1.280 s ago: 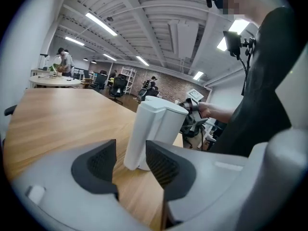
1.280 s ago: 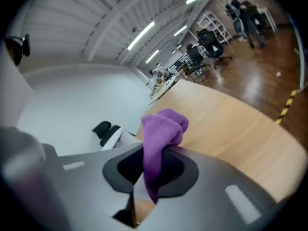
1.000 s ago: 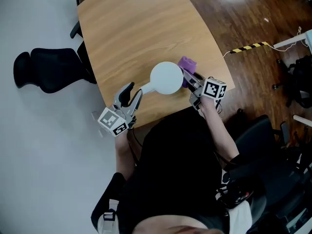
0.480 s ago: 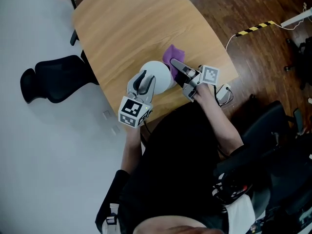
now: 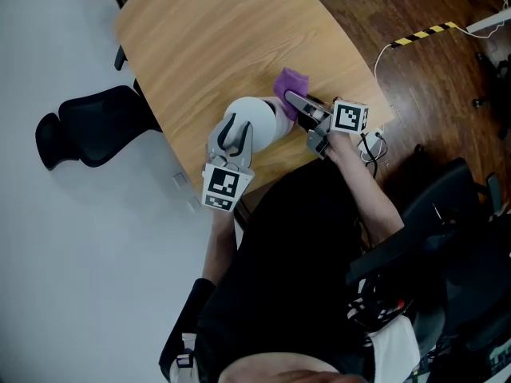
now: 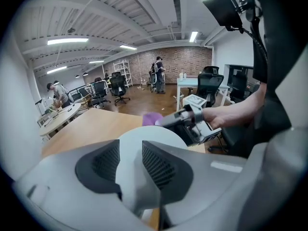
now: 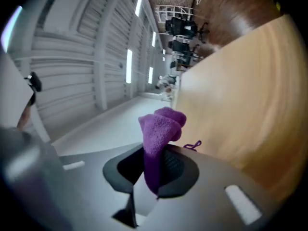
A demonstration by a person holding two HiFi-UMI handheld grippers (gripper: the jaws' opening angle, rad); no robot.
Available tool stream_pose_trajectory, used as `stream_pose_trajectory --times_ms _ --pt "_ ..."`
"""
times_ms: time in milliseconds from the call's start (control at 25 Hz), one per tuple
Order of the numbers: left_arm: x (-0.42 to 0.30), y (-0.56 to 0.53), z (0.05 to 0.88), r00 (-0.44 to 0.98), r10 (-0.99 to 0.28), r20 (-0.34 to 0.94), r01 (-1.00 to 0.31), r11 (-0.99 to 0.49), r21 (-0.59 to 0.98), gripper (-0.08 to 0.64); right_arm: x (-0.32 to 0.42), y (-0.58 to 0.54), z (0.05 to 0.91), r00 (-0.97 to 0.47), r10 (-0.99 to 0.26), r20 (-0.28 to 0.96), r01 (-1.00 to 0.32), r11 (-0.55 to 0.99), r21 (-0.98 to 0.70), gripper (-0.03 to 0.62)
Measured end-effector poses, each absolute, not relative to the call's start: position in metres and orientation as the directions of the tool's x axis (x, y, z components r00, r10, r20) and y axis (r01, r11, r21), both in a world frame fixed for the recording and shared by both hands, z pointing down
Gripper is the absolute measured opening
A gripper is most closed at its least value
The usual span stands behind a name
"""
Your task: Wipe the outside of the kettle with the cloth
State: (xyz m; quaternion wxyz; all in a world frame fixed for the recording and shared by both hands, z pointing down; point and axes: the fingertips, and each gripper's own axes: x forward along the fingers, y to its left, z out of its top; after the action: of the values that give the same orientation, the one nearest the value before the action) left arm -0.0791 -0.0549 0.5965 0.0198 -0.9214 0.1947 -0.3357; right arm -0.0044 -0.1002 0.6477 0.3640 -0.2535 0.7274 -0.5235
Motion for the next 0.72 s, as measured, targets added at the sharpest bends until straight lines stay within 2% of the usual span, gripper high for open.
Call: stream_pose_trajectory --times_ms 40,80,160,200,280,360,440,520,600,680,720 --pt "-0.077 -0.059 0.598 0.694 -0.380 0.612 -0.353 -0.920 -0.171 0.009 -0.003 -0.104 0.623 -0.594 -0.730 -0.339 0.053 0.385 -0.921 0.052" --pt "-0.074 -0.066 0.600 0.688 -0.391 0.612 -0.364 -0.915 -0.176 0.009 -0.007 -0.107 0.619 -0.601 -0.717 -0.353 0.082 0.384 -0.920 0.052" --pt "-0.070 -0.079 0.603 0.676 -0.422 0.603 -0.389 -0.900 -0.194 0.009 -0.018 -0.118 0.645 -0.633 -0.706 -0.317 0.091 0.338 -0.937 0.052" --pt "-0.070 -0.083 0.603 0.672 -0.437 0.597 -0.398 -0.894 -0.207 0.009 -0.023 -0.122 0.671 -0.654 -0.709 -0.266 0.069 0.294 -0.953 0.052" --pt "-0.077 -0.088 0.604 0.668 -0.462 0.583 -0.400 -0.884 -0.241 0.010 -0.039 -0.116 0.747 -0.726 -0.687 -0.029 -0.054 0.099 -0.994 0.052" --pt "-0.087 -0.098 0.607 0.671 -0.482 0.564 -0.389 -0.876 -0.286 0.010 -0.057 -0.099 0.806 -0.784 -0.591 0.189 -0.214 -0.028 -0.976 0.051" --pt "-0.096 -0.109 0.610 0.688 -0.467 0.556 -0.347 -0.884 -0.313 0.010 -0.072 -0.086 0.825 -0.810 -0.526 0.258 -0.282 -0.036 -0.959 0.051" --pt "-0.099 -0.117 0.607 0.719 -0.417 0.556 -0.305 -0.908 -0.286 0.010 -0.080 -0.080 0.826 -0.816 -0.513 0.265 -0.300 -0.017 -0.954 0.052" --pt "-0.098 -0.120 0.593 0.748 -0.400 0.529 -0.331 -0.917 -0.225 0.010 -0.076 -0.081 0.819 -0.804 -0.550 0.226 -0.247 -0.036 -0.968 0.052" --pt "-0.095 -0.112 0.577 0.764 -0.399 0.507 -0.386 -0.912 -0.136 0.010 -0.057 -0.088 0.780 -0.760 -0.646 0.074 -0.100 0.004 -0.995 0.054" --pt "-0.093 -0.103 0.571 0.771 -0.395 0.500 -0.408 -0.909 -0.088 0.010 -0.045 -0.092 0.744 -0.716 -0.695 -0.064 -0.001 0.093 -0.996 0.052"
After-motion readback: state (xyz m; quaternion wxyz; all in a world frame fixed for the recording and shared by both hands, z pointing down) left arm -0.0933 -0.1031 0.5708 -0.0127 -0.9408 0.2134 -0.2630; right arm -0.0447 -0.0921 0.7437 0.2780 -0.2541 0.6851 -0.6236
